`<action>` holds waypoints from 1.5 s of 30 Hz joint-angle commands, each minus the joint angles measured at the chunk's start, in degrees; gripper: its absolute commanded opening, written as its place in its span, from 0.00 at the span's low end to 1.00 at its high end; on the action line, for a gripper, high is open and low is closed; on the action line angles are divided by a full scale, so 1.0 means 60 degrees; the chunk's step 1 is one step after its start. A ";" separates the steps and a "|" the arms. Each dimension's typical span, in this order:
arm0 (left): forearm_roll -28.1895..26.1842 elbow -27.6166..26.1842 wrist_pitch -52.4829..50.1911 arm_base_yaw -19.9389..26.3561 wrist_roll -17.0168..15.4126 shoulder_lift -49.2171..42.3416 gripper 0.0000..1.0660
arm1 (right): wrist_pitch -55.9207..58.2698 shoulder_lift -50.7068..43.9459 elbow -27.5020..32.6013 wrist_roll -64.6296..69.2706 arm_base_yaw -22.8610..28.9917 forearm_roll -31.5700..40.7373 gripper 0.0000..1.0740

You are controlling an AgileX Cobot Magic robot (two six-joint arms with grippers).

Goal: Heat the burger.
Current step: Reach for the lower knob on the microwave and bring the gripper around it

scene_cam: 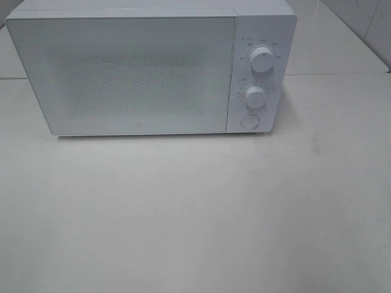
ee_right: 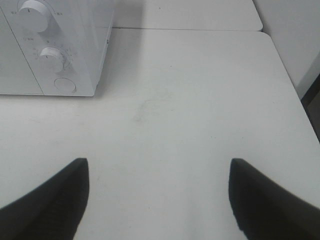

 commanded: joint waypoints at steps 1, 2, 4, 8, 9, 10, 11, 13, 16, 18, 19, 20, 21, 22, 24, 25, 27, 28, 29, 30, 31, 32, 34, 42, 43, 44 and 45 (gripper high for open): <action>0.0000 0.0029 -0.0067 0.0010 -0.0038 -0.0162 0.94 | -0.1050 0.0659 0.0134 -0.0038 -0.0076 0.0048 0.70; 0.0000 0.0029 -0.0067 0.0010 -0.0038 -0.0162 0.94 | -0.1566 0.1050 0.0258 -0.0038 -0.0076 0.0048 0.70; 0.0000 0.0029 -0.0067 0.0010 -0.0038 -0.0162 0.94 | -0.1795 0.1203 0.0325 -0.0038 -0.0076 0.0048 0.70; 0.0000 0.0029 -0.0067 0.0010 -0.0038 -0.0162 0.94 | -0.2884 0.1872 0.0544 0.0057 -0.0076 0.0057 0.70; 0.0000 0.0029 -0.0067 0.0010 -0.0038 -0.0162 0.94 | -0.3113 0.2034 0.0583 0.0086 -0.0076 0.0057 0.70; 0.0000 0.0029 -0.0067 0.0010 -0.0038 -0.0162 0.94 | -0.3113 0.2034 0.0583 0.0086 -0.0076 0.0057 0.70; 0.0000 0.0029 -0.0067 0.0010 -0.0038 -0.0162 0.94 | -0.3657 0.2359 0.0659 0.0143 -0.0076 0.0057 0.70; 0.0000 0.0029 -0.0067 0.0010 -0.0038 -0.0162 0.94 | -0.4202 0.2655 0.0716 0.0181 -0.0076 0.0057 0.70; 0.0000 0.0029 -0.0067 0.0010 -0.0038 -0.0162 0.94 | -0.5080 0.3142 0.0812 0.0420 -0.0076 0.0057 0.70; 0.0000 0.0029 -0.0067 0.0010 -0.0038 -0.0162 0.94 | -0.6092 0.3657 0.0955 0.0458 -0.0076 0.0038 0.70; 0.0000 0.0029 -0.0067 0.0010 -0.0038 -0.0162 0.94 | -0.6092 0.3657 0.0955 0.0458 -0.0076 0.0038 0.70; 0.0000 0.0029 -0.0067 0.0010 -0.0038 -0.0162 0.94 | -0.6522 0.3829 0.1031 0.0477 -0.0076 0.0019 0.70; 0.0000 0.0029 -0.0067 0.0010 -0.0038 -0.0162 0.94 | -0.7334 0.4154 0.1232 0.0487 -0.0076 0.0010 0.70; 0.0000 0.0029 -0.0067 0.0010 -0.0038 -0.0162 0.94 | -0.7334 0.4154 0.1232 0.0487 -0.0076 0.0010 0.70; 0.0000 0.0029 -0.0067 0.0010 -0.0038 -0.0162 0.94 | -0.8795 0.4670 0.1566 0.0487 -0.0076 0.0010 0.70; 0.0000 0.0029 -0.0067 0.0010 -0.0038 -0.0162 0.94 | -0.8795 0.4670 0.1566 0.0487 -0.0076 0.0010 0.70; 0.0000 0.0029 -0.0067 0.0010 -0.0038 -0.0162 0.94 | -0.9922 0.5281 0.1862 0.0296 -0.0076 0.0019 0.70; 0.0000 0.0029 -0.0067 0.0010 -0.0038 -0.0162 0.94 | -0.9922 0.5281 0.1862 0.0296 -0.0076 0.0019 0.70; 0.0000 0.0029 -0.0067 0.0010 -0.0038 -0.0162 0.94 | -1.0562 0.5682 0.2015 0.0162 -0.0076 0.0057 0.70; 0.0000 0.0029 -0.0067 0.0010 -0.0038 -0.0162 0.94 | -1.0562 0.5682 0.2015 0.0162 -0.0076 0.0057 0.70; 0.0000 0.0029 -0.0067 0.0010 -0.0038 -0.0162 0.94 | -1.0896 0.5892 0.2082 0.0124 -0.0067 0.0057 0.70; 0.0000 0.0029 -0.0067 0.0010 -0.0038 -0.0162 0.94 | -1.1469 0.6283 0.2158 0.0029 -0.0057 0.0162 0.70; 0.0000 0.0029 -0.0067 0.0010 -0.0038 -0.0162 0.94 | -1.1650 0.6474 0.2177 -0.0038 -0.0057 0.0258 0.70; 0.0000 0.0029 -0.0067 0.0010 -0.0038 -0.0162 0.94 | -1.3837 0.7754 0.2645 -0.0821 0.0411 0.1719 0.70; 0.0000 0.0029 -0.0067 0.0010 -0.0038 -0.0162 0.94 | -1.3837 0.7754 0.2645 -0.0821 0.0411 0.1719 0.70; 0.0000 0.0029 -0.0067 0.0010 -0.0038 -0.0162 0.94 | -1.3952 0.7888 0.2664 -0.1022 0.0630 0.1872 0.70; 0.0000 0.0029 -0.0067 0.0010 -0.0038 -0.0162 0.94 | -1.4123 0.8174 0.2683 -0.1518 0.1184 0.2426 0.70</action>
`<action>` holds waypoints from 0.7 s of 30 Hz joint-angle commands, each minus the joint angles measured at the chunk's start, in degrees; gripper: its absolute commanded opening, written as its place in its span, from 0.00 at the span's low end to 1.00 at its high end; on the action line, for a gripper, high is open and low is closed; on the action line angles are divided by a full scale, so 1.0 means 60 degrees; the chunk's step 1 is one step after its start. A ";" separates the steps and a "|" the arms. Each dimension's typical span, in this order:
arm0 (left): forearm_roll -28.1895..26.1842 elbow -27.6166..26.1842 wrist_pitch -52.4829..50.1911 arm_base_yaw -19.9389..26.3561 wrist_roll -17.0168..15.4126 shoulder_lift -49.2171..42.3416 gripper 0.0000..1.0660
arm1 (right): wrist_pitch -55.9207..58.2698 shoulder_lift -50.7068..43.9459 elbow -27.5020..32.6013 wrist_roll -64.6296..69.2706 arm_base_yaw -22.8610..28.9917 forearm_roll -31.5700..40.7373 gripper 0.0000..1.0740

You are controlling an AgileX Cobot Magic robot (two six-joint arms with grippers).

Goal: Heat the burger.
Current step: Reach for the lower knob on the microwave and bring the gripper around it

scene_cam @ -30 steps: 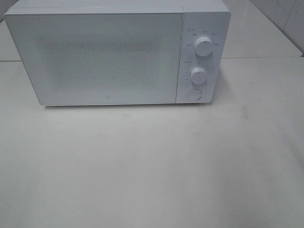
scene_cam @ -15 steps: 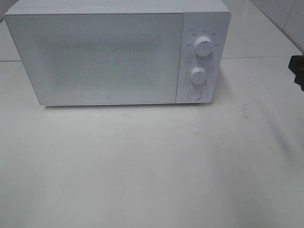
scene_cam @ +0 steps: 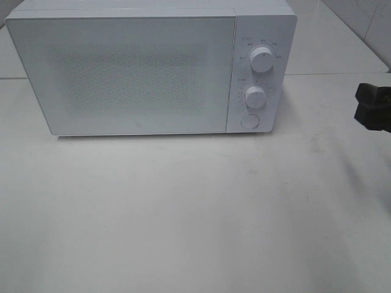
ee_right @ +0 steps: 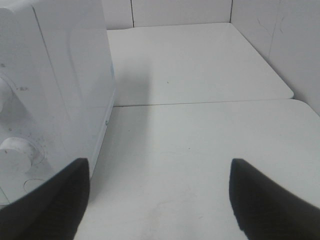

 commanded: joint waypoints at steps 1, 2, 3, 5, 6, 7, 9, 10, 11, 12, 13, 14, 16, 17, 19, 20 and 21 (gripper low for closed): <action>0.0000 0.0029 -0.0067 0.0010 -0.0038 -0.0162 0.94 | -0.0458 0.0286 0.0057 -0.0697 0.0592 0.0630 0.70; 0.0000 0.0029 -0.0067 0.0010 -0.0038 -0.0162 0.94 | -0.0726 0.0525 0.0057 -0.1165 0.1108 0.1346 0.70; 0.0000 0.0029 -0.0067 0.0010 -0.0038 -0.0162 0.94 | -0.0917 0.0630 0.0057 -0.1327 0.1327 0.1633 0.70; 0.0000 0.0029 -0.0067 0.0010 -0.0038 -0.0162 0.94 | -0.1346 0.0907 0.0057 -0.1700 0.1900 0.2340 0.70; 0.0000 0.0029 -0.0067 0.0010 -0.0038 -0.0162 0.94 | -0.1509 0.1041 0.0057 -0.1824 0.2129 0.2607 0.70; 0.0000 0.0029 -0.0067 0.0010 -0.0038 -0.0162 0.94 | -0.1509 0.1041 0.0057 -0.1824 0.2129 0.2607 0.70; 0.0000 0.0029 -0.0067 0.0010 -0.0038 -0.0162 0.94 | -0.2149 0.1451 0.0038 -0.2254 0.2941 0.3457 0.70; 0.0000 0.0029 -0.0067 0.0010 -0.0038 -0.0162 0.94 | -0.2149 0.1451 0.0038 -0.2254 0.2941 0.3457 0.70; 0.0000 0.0029 -0.0067 0.0010 -0.0038 -0.0162 0.94 | -0.2626 0.1738 0.0029 -0.2368 0.3400 0.3887 0.70; 0.0000 0.0029 -0.0067 0.0010 -0.0038 -0.0162 0.94 | -0.2626 0.1738 0.0029 -0.2368 0.3400 0.3887 0.70; 0.0000 0.0029 -0.0067 0.0010 -0.0038 -0.0162 0.94 | -0.3056 0.2063 0.0029 -0.2387 0.3829 0.4230 0.70; 0.0000 0.0029 -0.0067 0.0010 -0.0038 -0.0162 0.94 | -0.3285 0.2235 0.0029 -0.2387 0.4058 0.4393 0.70; 0.0000 0.0029 -0.0067 0.0010 -0.0038 -0.0162 0.94 | -0.3648 0.2531 0.0029 -0.2387 0.4507 0.4679 0.70; 0.0000 0.0029 -0.0067 0.0010 -0.0038 -0.0162 0.94 | -0.3829 0.2683 0.0019 -0.2378 0.4727 0.4813 0.70; 0.0000 0.0029 -0.0067 0.0010 -0.0038 -0.0162 0.94 | -0.4001 0.2932 -0.0086 -0.2387 0.5080 0.5176 0.70; 0.0000 0.0029 -0.0067 0.0010 -0.0038 -0.0162 0.94 | -0.4116 0.3170 -0.0248 -0.2387 0.5405 0.5539 0.70; 0.0000 0.0029 -0.0067 0.0010 -0.0038 -0.0162 0.94 | -0.4116 0.3170 -0.0248 -0.2387 0.5405 0.5539 0.70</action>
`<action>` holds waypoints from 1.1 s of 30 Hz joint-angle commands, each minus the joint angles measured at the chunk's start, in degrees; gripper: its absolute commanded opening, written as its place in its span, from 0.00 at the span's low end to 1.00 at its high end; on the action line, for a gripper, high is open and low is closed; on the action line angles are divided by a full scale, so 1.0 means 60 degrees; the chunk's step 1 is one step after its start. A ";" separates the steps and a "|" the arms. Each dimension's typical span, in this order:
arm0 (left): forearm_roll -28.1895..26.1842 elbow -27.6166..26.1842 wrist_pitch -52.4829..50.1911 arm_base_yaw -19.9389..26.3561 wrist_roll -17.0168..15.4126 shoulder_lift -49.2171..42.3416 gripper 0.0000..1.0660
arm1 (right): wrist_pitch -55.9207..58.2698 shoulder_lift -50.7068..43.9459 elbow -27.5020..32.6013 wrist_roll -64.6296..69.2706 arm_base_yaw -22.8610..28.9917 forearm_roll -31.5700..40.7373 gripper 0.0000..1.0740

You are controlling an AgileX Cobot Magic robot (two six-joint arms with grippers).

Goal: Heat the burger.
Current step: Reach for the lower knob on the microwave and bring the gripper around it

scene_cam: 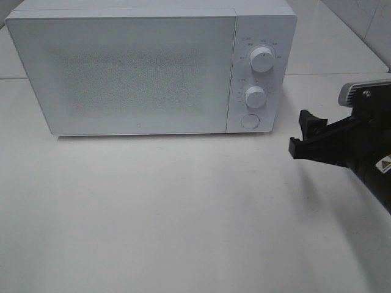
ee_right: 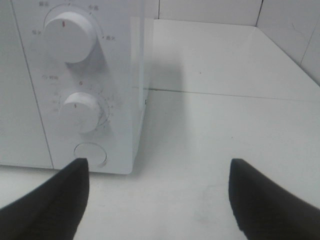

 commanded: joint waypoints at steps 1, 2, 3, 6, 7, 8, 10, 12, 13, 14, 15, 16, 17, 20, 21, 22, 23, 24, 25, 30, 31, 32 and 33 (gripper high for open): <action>0.0000 0.0029 -0.0067 0.0010 -0.0038 -0.0162 0.94 | -0.0640 0.0363 -0.0363 -0.0162 0.0573 0.0688 0.70; 0.0000 0.0029 -0.0067 0.0010 -0.0038 -0.0162 0.94 | -0.0640 0.0363 -0.0363 -0.0162 0.0573 0.0688 0.70; 0.0000 0.0029 -0.0067 0.0010 -0.0038 -0.0162 0.94 | -0.0659 0.0583 -0.0592 -0.0248 0.0831 0.1003 0.70; 0.0000 0.0029 -0.0067 0.0010 -0.0038 -0.0162 0.94 | -0.0773 0.0840 -0.0917 -0.0411 0.1127 0.1213 0.70; 0.0000 0.0029 -0.0067 0.0010 -0.0038 -0.0162 0.94 | -0.0850 0.0926 -0.1012 -0.0449 0.1194 0.1213 0.70; 0.0000 0.0029 -0.0067 0.0010 -0.0038 -0.0162 0.94 | -0.0850 0.0926 -0.1012 -0.0449 0.1194 0.1213 0.70; 0.0000 0.0029 -0.0067 0.0010 -0.0038 -0.0162 0.94 | -0.0945 0.1194 -0.1289 -0.0477 0.1413 0.1203 0.70; 0.0000 0.0029 -0.0067 0.0010 -0.0038 -0.0162 0.94 | -0.0936 0.1327 -0.1461 -0.0477 0.1471 0.1203 0.70; 0.0000 0.0029 -0.0067 0.0010 -0.0038 -0.0162 0.94 | -0.0936 0.1471 -0.1642 -0.0477 0.1471 0.1203 0.70; 0.0000 0.0029 -0.0067 0.0010 -0.0038 -0.0162 0.94 | -0.0936 0.1471 -0.1642 -0.0477 0.1471 0.1203 0.70; 0.0000 0.0029 -0.0067 0.0010 -0.0038 -0.0162 0.94 | -0.0936 0.1528 -0.1738 -0.0477 0.1471 0.1203 0.70; 0.0000 0.0029 -0.0067 0.0010 -0.0038 -0.0162 0.94 | -0.1041 0.1700 -0.1919 -0.0477 0.1471 0.1213 0.70; 0.0000 0.0029 -0.0067 0.0010 -0.0038 -0.0162 0.94 | -0.1041 0.1700 -0.1919 -0.0477 0.1471 0.1213 0.70; 0.0000 0.0029 -0.0067 0.0010 -0.0038 -0.0162 0.94 | -0.1098 0.1996 -0.2215 -0.0477 0.1471 0.1213 0.70; 0.0000 0.0029 -0.0067 0.0010 -0.0038 -0.0162 0.94 | -0.1089 0.2091 -0.2320 -0.0477 0.1442 0.1213 0.70; 0.0000 0.0029 -0.0067 0.0010 -0.0038 -0.0162 0.94 | -0.1089 0.2091 -0.2320 -0.0477 0.1442 0.1213 0.70; 0.0000 0.0029 -0.0067 0.0010 -0.0038 -0.0162 0.94 | -0.1079 0.2254 -0.2531 -0.0477 0.1442 0.1213 0.70; 0.0000 0.0029 -0.0067 0.0010 -0.0038 -0.0162 0.94 | -0.1079 0.2378 -0.2722 -0.0477 0.1442 0.1213 0.70; 0.0000 0.0029 -0.0067 0.0010 -0.0038 -0.0162 0.94 | -0.1079 0.2378 -0.2722 -0.0477 0.1442 0.1213 0.70; 0.0000 0.0029 -0.0067 0.0010 -0.0038 -0.0162 0.94 | -0.1060 0.2769 -0.3228 -0.0477 0.1413 0.1213 0.70; 0.0000 0.0029 -0.0067 0.0010 -0.0038 -0.0162 0.94 | -0.1050 0.2846 -0.3323 -0.0468 0.1318 0.1194 0.70; 0.0000 0.0029 -0.0067 0.0010 -0.0038 -0.0162 0.94 | -0.0907 0.2970 -0.3514 -0.0458 0.1213 0.1184 0.70; 0.0000 0.0029 -0.0067 0.0010 -0.0038 -0.0162 0.94 | -0.0907 0.2970 -0.3514 -0.0458 0.1213 0.1184 0.70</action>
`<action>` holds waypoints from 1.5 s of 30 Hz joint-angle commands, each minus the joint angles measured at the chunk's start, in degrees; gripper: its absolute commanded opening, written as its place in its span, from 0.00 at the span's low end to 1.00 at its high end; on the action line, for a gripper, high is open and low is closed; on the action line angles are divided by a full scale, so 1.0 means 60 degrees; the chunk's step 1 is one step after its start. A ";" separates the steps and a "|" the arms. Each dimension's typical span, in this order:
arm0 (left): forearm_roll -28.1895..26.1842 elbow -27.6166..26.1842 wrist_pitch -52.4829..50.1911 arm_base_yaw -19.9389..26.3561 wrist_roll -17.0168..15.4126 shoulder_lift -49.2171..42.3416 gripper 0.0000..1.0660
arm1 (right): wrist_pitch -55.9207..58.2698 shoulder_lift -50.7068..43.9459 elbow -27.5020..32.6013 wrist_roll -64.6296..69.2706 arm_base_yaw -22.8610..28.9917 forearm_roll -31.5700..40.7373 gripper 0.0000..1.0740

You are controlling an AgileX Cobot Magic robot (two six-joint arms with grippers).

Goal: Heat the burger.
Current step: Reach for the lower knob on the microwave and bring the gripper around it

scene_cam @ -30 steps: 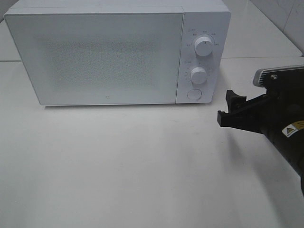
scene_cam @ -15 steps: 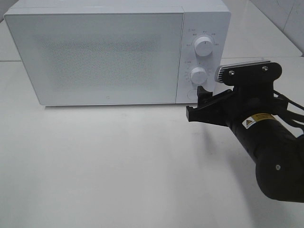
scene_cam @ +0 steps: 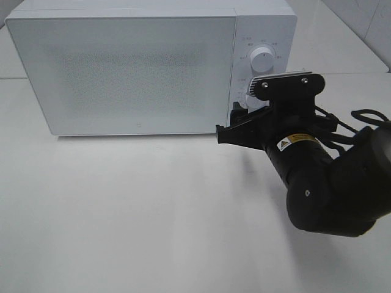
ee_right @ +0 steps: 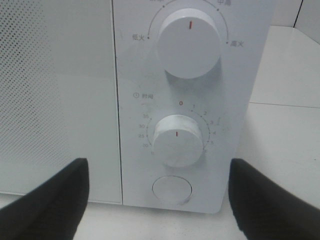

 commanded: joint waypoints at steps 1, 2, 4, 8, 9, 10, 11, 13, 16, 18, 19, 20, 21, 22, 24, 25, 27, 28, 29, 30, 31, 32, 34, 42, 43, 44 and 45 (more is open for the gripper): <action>0.0000 0.0029 -0.0067 0.0010 -0.0038 -0.0162 0.94 | -0.0754 0.0172 -0.0372 -0.0057 -0.0229 -0.0057 0.70; 0.0000 0.0029 -0.0067 0.0010 -0.0038 -0.0162 0.94 | -0.0707 0.0210 -0.0506 -0.0057 -0.0353 -0.0067 0.70; 0.0000 0.0029 -0.0067 0.0010 -0.0038 -0.0162 0.94 | -0.0688 0.0239 -0.0544 -0.0057 -0.0411 -0.0067 0.70; 0.0000 0.0029 -0.0067 0.0010 -0.0038 -0.0162 0.94 | -0.0697 0.0353 -0.0745 -0.0048 -0.0592 -0.0115 0.70; 0.0000 0.0029 -0.0067 0.0010 -0.0038 -0.0162 0.94 | -0.0697 0.0506 -0.0869 -0.0038 -0.0678 -0.0153 0.70; 0.0000 0.0029 -0.0067 0.0010 -0.0038 -0.0162 0.94 | -0.0649 0.0697 -0.1012 -0.0048 -0.0716 -0.0201 0.70; 0.0000 0.0029 -0.0067 0.0010 -0.0038 -0.0162 0.94 | -0.0649 0.0697 -0.1012 -0.0048 -0.0716 -0.0201 0.70; 0.0000 0.0029 -0.0067 0.0010 -0.0038 -0.0162 0.94 | -0.0497 0.0879 -0.1203 -0.0038 -0.0716 -0.0220 0.70; 0.0000 0.0029 -0.0067 0.0010 -0.0038 -0.0162 0.94 | -0.0430 0.1031 -0.1385 0.0067 -0.0821 -0.0353 0.70; 0.0000 0.0029 -0.0067 0.0010 -0.0038 -0.0162 0.94 | -0.0420 0.1098 -0.1461 0.0115 -0.0821 -0.0353 0.70; 0.0000 0.0029 -0.0067 0.0010 -0.0038 -0.0162 0.94 | -0.0420 0.1184 -0.1585 0.0115 -0.0955 -0.0372 0.70; 0.0000 0.0029 -0.0067 0.0010 -0.0038 -0.0162 0.94 | -0.0420 0.1184 -0.1585 0.0115 -0.0955 -0.0372 0.70; 0.0000 0.0029 -0.0067 0.0010 -0.0038 -0.0162 0.94 | -0.0315 0.1261 -0.1709 0.0162 -0.1012 -0.0392 0.70; 0.0000 0.0029 -0.0067 0.0010 -0.0038 -0.0162 0.94 | -0.0267 0.1318 -0.1795 0.0172 -0.1050 -0.0392 0.70; 0.0000 0.0029 -0.0067 0.0010 -0.0038 -0.0162 0.94 | -0.0191 0.1461 -0.1977 0.0172 -0.1089 -0.0392 0.70; 0.0000 0.0029 -0.0067 0.0010 -0.0038 -0.0162 0.94 | -0.0191 0.1461 -0.1977 0.0172 -0.1089 -0.0392 0.70; 0.0000 0.0029 -0.0067 0.0010 -0.0038 -0.0162 0.94 | -0.0191 0.1690 -0.2235 0.0191 -0.1155 -0.0392 0.70; 0.0000 0.0029 -0.0067 0.0010 -0.0038 -0.0162 0.94 | -0.0191 0.1690 -0.2235 0.0191 -0.1155 -0.0392 0.70; 0.0000 0.0029 -0.0067 0.0010 -0.0038 -0.0162 0.94 | -0.0201 0.1795 -0.2378 0.0210 -0.1155 -0.0392 0.70; 0.0000 0.0029 -0.0067 0.0010 -0.0038 -0.0162 0.94 | -0.0210 0.1853 -0.2445 0.0210 -0.1155 -0.0363 0.70; 0.0000 0.0029 -0.0067 0.0010 -0.0038 -0.0162 0.94 | -0.0210 0.1853 -0.2445 0.0210 -0.1155 -0.0363 0.70; 0.0000 0.0029 -0.0067 0.0010 -0.0038 -0.0162 0.94 | -0.0201 0.1929 -0.2502 0.0220 -0.1155 -0.0325 0.70; 0.0000 0.0029 -0.0067 0.0010 -0.0038 -0.0162 0.94 | -0.0210 0.1958 -0.2502 0.0258 -0.1155 -0.0325 0.70; 0.0000 0.0029 -0.0067 0.0010 -0.0038 -0.0162 0.94 | -0.0363 0.1958 -0.2502 0.0286 -0.1155 -0.0277 0.67; 0.0000 0.0029 -0.0067 0.0010 -0.0038 -0.0162 0.94 | -0.0363 0.1958 -0.2502 0.0286 -0.1155 -0.0277 0.64; 0.0000 0.0029 -0.0067 0.0010 -0.0038 -0.0162 0.94 | -0.0363 0.1958 -0.2502 0.0286 -0.1155 -0.0277 0.64; 0.0000 0.0029 -0.0067 0.0010 -0.0038 -0.0162 0.94 | -0.0363 0.1958 -0.2502 0.0286 -0.1155 -0.0277 0.58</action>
